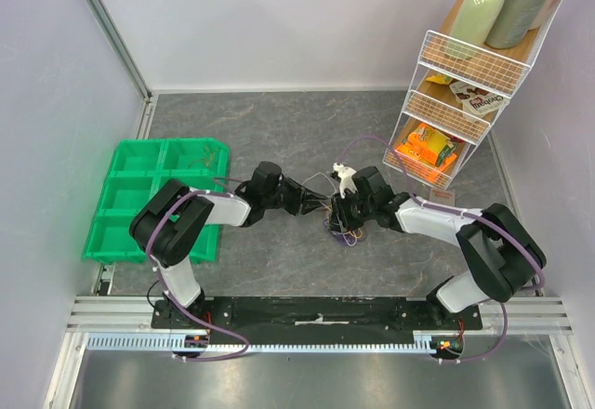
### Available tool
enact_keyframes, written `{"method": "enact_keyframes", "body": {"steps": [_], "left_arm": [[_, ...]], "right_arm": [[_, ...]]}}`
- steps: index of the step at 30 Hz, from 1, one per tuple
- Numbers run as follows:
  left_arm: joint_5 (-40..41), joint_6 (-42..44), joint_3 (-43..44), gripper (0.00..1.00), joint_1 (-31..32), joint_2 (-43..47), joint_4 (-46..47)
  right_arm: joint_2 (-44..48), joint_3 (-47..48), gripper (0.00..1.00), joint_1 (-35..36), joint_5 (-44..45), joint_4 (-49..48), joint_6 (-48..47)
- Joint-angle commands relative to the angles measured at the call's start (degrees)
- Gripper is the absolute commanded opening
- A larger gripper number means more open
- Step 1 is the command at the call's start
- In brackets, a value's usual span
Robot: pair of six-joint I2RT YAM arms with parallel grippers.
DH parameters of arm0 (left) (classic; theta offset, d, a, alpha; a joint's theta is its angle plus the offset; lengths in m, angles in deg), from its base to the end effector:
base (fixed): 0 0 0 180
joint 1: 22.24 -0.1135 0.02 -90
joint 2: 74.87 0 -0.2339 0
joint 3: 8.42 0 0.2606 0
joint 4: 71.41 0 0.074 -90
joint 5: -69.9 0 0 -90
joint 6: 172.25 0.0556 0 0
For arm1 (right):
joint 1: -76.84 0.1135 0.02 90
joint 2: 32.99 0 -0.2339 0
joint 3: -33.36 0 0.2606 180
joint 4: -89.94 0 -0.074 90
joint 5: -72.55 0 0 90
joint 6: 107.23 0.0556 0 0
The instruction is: Untangle the cables
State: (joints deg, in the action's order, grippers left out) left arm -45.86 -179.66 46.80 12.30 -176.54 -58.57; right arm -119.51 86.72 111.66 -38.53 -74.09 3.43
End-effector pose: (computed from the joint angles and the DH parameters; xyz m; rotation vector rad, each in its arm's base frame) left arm 0.2748 -0.2185 0.0850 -1.1196 2.4629 -1.5649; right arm 0.2401 0.1913 0.1092 -0.4883 2.5014 0.8596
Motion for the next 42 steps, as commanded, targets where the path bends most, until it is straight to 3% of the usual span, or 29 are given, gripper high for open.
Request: {"method": "enact_keyframes", "body": {"steps": [1, 2, 5, 11, 16, 22, 26, 33, 38, 42], "left_arm": [[4.5, -0.2, 0.9, 0.10, 0.0, 0.5, 0.3], [4.8, 0.5, 0.9, 0.02, 0.0, 0.9, 0.1], [7.5, 6.2, 0.9, 0.02, 0.0, 4.3, -0.7], [17.1, 32.8, 6.9, 0.02, 0.1, 22.6, -13.8], [18.6, 48.3, 15.1, 0.02, 0.1, 32.9, -27.2], [21.1, 64.6, 28.9, 0.02, -0.1, 41.4, -45.2], [16.3, 66.8, 38.2, 0.02, -0.1, 39.1, -53.8], [19.3, 67.6, 44.4, 0.02, -0.1, 39.6, -56.9], [16.4, 65.5, 45.4, 0.02, -0.1, 39.0, -56.8], [15.1, 63.8, 45.2, 0.02, -0.1, 39.3, -56.5]], "right_arm": [[3.1, -0.6, 0.38, 0.8, 2.4, -0.6, -1.0], [3.2, -0.7, 0.38, 0.9, 3.0, -0.5, -0.7], [3.1, -0.2, 0.41, 0.9, 8.4, 0.5, 1.6], [1.2, 1.8, 0.51, 0.9, 22.1, 4.7, 7.1], [-0.1, 2.2, 0.72, 0.9, 23.7, 5.1, 7.2], [-1.0, 3.2, 0.76, 0.9, 23.7, 4.5, 6.7], [-0.3, 3.5, 0.77, 0.9, 18.6, 2.0, 4.2], [10.9, 0.4, 0.94, 2.5, 13.9, -2.1, -0.7], [22.1, -2.8, 0.96, 7.5, 7.6, -12.7, -4.0], [24.5, -2.7, 0.95, 8.3, 4.0, -19.6, -0.5]]}}
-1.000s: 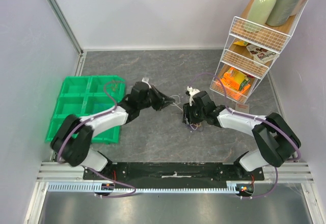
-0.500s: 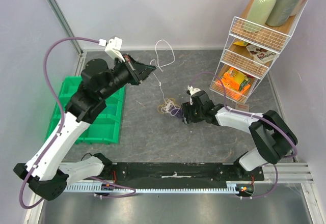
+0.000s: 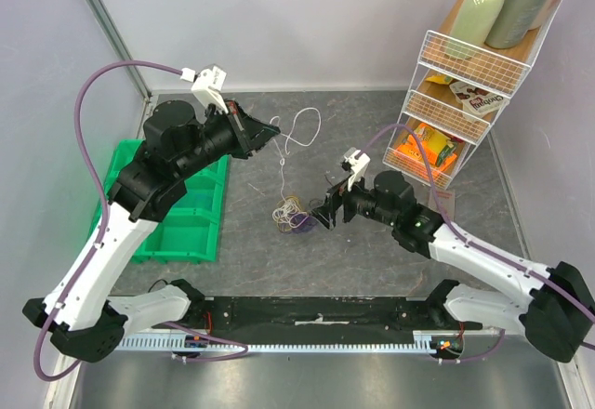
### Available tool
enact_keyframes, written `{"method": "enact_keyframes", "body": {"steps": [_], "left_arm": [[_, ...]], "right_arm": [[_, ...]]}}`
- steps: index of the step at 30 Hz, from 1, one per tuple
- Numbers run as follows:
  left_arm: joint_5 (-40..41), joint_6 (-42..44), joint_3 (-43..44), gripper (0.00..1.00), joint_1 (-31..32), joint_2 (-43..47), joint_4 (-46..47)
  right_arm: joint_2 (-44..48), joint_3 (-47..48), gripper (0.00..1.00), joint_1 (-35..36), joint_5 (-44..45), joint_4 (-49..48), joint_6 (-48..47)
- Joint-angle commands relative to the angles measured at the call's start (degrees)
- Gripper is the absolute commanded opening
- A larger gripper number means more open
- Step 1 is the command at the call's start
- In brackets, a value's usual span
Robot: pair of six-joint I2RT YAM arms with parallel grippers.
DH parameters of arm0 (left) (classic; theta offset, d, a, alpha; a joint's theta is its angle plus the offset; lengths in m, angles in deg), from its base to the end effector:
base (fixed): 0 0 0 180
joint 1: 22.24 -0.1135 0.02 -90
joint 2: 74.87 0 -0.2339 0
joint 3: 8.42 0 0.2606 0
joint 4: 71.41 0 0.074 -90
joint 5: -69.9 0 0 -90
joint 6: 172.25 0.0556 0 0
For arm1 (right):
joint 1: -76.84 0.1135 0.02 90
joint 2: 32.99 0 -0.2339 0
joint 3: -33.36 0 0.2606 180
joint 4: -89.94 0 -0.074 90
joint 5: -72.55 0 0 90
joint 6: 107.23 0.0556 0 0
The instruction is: Untangle the cables
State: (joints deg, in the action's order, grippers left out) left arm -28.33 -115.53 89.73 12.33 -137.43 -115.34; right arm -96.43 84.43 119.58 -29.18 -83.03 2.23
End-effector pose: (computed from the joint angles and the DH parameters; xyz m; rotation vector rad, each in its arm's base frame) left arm 0.2028 -0.1494 0.4540 0.1334 1.8152 -0.9845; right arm 0.2061 0.2059 0.2242 -0.5482 1.9374 0.9111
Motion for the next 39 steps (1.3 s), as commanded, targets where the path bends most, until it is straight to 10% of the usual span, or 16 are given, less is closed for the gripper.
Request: {"method": "enact_keyframes", "body": {"steps": [1, 15, 19, 33, 39], "left_arm": [[-2.5, -0.6, 2.3, 0.02, 0.0, 0.3, 0.5], [-10.1, -5.7, 7.3, 0.02, -0.1, -0.3, 4.3], [-10.1, -3.9, 14.7, 0.02, -0.1, -0.5, 1.6], [15.3, 7.1, 32.1, 0.02, 0.0, -3.3, -19.9], [13.0, 6.0, 35.5, 0.02, -0.1, -1.9, -15.9]], "right_arm": [[0.3, 0.5, 0.94, 0.5, -7.0, -11.9, 1.9], [-19.0, 8.4, 0.67, 8.2, 2.6, -23.6, 9.0], [-24.4, 9.2, 0.36, 7.8, 18.6, -15.9, 11.6], [-26.6, 2.6, 0.53, 6.1, 22.0, -15.3, 13.0], [-31.5, 5.1, 0.53, 3.9, 21.7, -13.2, 16.1]]}}
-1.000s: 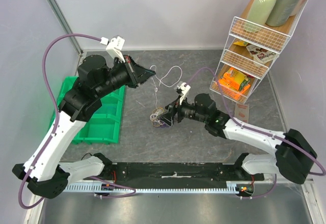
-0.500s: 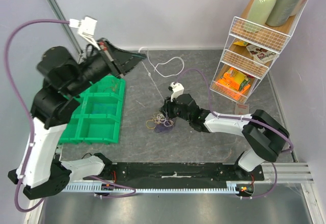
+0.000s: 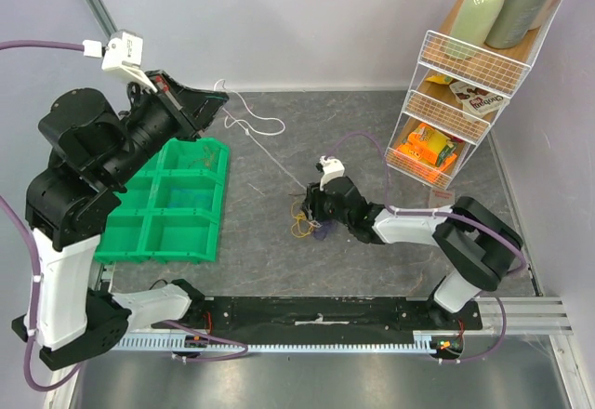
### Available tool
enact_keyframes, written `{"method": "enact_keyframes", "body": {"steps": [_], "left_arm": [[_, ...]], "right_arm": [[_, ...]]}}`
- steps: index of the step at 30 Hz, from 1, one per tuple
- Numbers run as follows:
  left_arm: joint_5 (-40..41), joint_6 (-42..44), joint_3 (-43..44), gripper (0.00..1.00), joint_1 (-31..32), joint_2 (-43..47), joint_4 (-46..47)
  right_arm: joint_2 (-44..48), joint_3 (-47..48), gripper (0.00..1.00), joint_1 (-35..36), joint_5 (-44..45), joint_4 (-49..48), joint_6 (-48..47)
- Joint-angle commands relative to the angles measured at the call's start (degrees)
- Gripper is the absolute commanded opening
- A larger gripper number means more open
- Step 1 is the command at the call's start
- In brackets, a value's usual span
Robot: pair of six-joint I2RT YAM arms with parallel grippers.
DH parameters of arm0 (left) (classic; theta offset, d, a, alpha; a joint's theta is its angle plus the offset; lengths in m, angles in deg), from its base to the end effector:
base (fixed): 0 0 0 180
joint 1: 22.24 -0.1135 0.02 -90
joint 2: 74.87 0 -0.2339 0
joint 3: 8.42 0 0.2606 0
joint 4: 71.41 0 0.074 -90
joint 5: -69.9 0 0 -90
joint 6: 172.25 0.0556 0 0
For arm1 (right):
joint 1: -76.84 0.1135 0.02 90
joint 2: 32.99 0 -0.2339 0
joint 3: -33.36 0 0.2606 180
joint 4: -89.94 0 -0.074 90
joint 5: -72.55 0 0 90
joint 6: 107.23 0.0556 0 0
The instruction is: Untangle the cables
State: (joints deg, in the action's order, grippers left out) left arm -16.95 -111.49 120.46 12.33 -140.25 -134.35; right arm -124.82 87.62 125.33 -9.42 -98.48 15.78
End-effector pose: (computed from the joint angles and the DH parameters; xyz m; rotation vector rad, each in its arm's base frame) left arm 0.1404 -0.0930 0.5606 0.0304 1.6222 -0.8277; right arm 0.2356 0.2545 0.1255 -0.2021 2.1463 0.7112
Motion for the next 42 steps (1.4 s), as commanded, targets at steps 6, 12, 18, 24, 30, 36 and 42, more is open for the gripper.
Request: {"method": "enact_keyframes", "body": {"steps": [6, 12, 18, 24, 30, 36, 42], "left_arm": [[5.9, 4.8, 19.2, 0.02, 0.0, -4.0, -1.1], [9.6, 6.6, 19.9, 0.02, 0.0, -4.6, 0.8], [11.9, 7.9, 19.9, 0.02, 0.0, -3.2, 2.7], [17.3, 9.8, 15.8, 0.02, -0.1, -2.8, -2.4], [29.1, 13.0, 3.5, 0.02, 0.0, -0.5, -6.8], [37.5, 14.7, -4.3, 0.02, -0.1, 3.2, -7.1], [40.5, 13.8, -6.7, 0.01, 0.0, 5.2, -9.8]], "right_arm": [[-3.5, 1.0, 0.72, -4.8, -0.3, 2.1, 5.5], [-1.9, -0.7, 0.80, -5.1, -1.2, 0.2, 5.1], [-3.0, -0.3, 0.81, -6.2, -2.1, 0.5, 6.3], [-2.6, -1.0, 0.81, -6.3, -4.6, -1.4, 5.4], [-1.9, -2.1, 0.81, -6.2, -5.6, -2.7, 5.0], [-2.0, -2.1, 0.81, -6.2, -5.9, -2.8, 5.0], [-2.2, -2.1, 0.81, -6.2, -6.2, -3.0, 5.0]]}}
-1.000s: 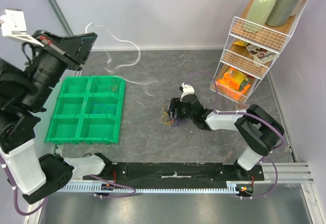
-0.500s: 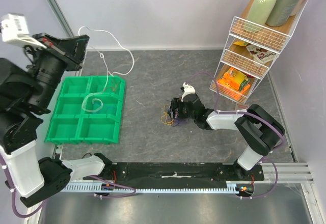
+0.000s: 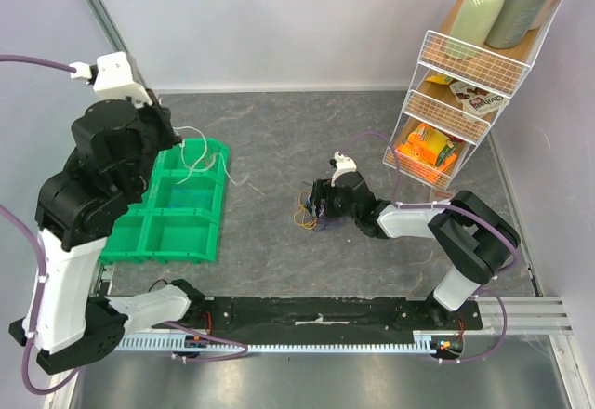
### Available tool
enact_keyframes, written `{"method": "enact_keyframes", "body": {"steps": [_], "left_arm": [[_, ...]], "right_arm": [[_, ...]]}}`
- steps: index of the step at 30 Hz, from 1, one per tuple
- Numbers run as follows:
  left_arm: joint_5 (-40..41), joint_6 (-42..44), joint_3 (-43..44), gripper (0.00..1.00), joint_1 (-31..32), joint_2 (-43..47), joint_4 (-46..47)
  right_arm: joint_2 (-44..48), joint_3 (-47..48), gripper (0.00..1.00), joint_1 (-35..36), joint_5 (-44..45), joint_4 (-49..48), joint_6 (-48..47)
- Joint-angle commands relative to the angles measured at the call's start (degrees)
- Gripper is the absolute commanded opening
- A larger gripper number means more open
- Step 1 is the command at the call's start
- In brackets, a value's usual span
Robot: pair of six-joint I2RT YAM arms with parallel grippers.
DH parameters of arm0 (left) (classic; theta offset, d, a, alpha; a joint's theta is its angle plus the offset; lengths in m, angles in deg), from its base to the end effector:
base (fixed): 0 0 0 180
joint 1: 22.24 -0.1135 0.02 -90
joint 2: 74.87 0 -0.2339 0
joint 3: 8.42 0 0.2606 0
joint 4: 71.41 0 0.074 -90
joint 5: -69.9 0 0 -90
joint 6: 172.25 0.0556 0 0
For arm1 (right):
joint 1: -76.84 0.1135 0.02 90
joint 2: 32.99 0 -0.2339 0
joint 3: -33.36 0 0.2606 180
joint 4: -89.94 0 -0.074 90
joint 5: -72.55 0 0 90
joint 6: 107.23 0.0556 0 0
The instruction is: Untangle the cables
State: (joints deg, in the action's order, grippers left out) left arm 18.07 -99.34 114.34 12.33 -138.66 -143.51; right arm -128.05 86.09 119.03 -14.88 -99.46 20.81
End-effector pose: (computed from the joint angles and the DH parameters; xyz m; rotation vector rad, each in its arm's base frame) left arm 0.1559 -0.0657 0.5199 -0.2016 1.7391 -0.0580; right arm 0.2551 0.2278 0.1006 -0.0539 2.2445 0.7480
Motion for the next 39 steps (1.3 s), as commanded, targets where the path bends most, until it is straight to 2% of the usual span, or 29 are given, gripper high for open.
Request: {"method": "enact_keyframes", "body": {"steps": [1, 11, 16, 22, 31, 37, 39], "left_arm": [[5.4, 1.4, -0.9, 0.02, -0.1, 4.0, -0.7], [5.9, 0.7, -2.2, 0.02, -0.1, 6.1, -2.7], [7.8, 1.0, -6.9, 0.02, 0.0, 7.5, -2.0], [11.2, -0.1, -16.8, 0.02, -0.2, 9.5, 0.7], [18.9, -8.8, -28.0, 0.02, -0.7, 14.7, -1.1], [19.0, -26.7, -37.1, 0.02, -3.2, 14.4, -9.4], [16.4, -27.9, -40.4, 0.02, -6.3, 13.9, -8.5]], "right_arm": [[0.9, -0.5, 0.81, 0.1, -0.8, -2.2, -0.1], [0.2, -0.2, 0.81, 0.3, -1.2, -2.3, -0.2], [0.1, -0.1, 0.81, 0.3, -1.2, -2.4, -0.2], [0.1, -0.1, 0.81, 0.5, -1.3, -2.3, -0.3], [-0.2, 0.1, 0.81, 0.6, -1.3, -2.3, -0.5], [-0.2, 0.2, 0.81, 0.7, -1.3, -2.1, -0.5], [-0.2, 0.1, 0.81, 0.7, -1.3, -2.1, -0.6]]}}
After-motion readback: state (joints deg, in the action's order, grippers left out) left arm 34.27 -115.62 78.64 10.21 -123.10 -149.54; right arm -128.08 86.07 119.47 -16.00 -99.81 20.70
